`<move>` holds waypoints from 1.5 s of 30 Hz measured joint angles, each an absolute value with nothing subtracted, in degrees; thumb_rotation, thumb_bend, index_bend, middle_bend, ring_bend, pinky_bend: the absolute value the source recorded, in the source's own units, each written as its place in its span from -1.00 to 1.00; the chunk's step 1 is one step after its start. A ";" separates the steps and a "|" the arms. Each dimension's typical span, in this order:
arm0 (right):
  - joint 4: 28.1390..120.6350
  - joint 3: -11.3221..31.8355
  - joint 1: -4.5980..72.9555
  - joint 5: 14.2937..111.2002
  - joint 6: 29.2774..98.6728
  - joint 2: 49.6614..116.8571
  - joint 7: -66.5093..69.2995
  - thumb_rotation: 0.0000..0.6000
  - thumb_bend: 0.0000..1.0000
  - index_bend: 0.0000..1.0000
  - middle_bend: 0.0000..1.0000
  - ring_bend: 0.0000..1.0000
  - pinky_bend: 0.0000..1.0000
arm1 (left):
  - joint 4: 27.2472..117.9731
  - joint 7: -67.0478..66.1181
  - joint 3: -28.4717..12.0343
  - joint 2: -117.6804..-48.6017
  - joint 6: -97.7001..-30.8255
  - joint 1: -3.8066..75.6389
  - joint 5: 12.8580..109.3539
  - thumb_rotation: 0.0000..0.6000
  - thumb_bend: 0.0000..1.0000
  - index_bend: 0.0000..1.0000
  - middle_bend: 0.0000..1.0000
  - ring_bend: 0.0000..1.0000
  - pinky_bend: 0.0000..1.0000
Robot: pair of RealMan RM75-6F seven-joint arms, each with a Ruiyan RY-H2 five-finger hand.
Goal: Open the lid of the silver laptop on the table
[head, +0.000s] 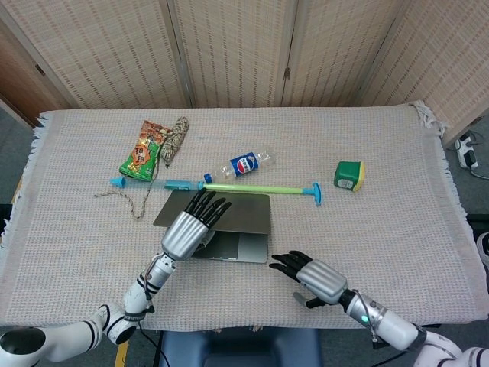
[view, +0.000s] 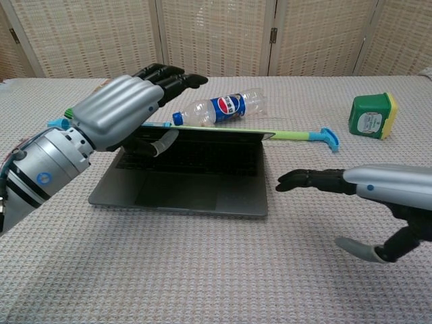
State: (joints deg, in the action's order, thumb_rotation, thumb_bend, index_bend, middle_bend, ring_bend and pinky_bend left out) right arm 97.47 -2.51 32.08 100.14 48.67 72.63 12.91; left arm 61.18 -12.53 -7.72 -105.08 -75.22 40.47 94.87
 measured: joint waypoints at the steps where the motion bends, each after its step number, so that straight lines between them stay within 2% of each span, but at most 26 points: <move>1: 97.05 -1.75 33.58 98.98 46.96 73.87 13.77 1.00 0.11 -1.00 -1.00 -1.00 -1.00 | 61.29 -12.69 -7.72 -105.03 -75.05 40.53 94.75 1.00 0.12 -0.87 -0.65 -0.89 -1.00; 7: 92.99 1.29 39.55 94.28 40.83 79.99 16.39 1.00 0.13 -1.00 -1.00 -1.00 -1.00 | 62.28 -13.87 -7.68 -104.74 -73.85 40.92 93.79 1.00 0.12 -0.87 -0.66 -0.89 -1.00; 14: 89.16 2.29 42.77 90.18 37.42 84.04 15.00 1.00 0.15 -1.00 -1.00 -1.00 -1.00 | 63.69 -15.22 -7.91 -104.20 -73.05 41.29 92.87 1.00 0.12 -0.87 -0.66 -0.89 -1.00; 29: 86.01 1.65 45.14 84.50 34.84 87.86 10.94 1.00 0.15 -1.00 -1.00 -1.00 -1.00 | 65.27 -17.30 -9.06 -102.81 -70.36 42.46 90.11 1.00 0.12 -0.87 -0.67 -0.91 -1.00; 45: 85.43 1.12 46.04 80.54 34.62 89.62 6.89 1.00 0.16 -1.00 -1.00 -0.97 -1.00 | 69.20 -19.96 -13.35 -99.48 -66.83 44.57 84.45 1.00 0.12 -0.87 -0.68 -0.93 -1.00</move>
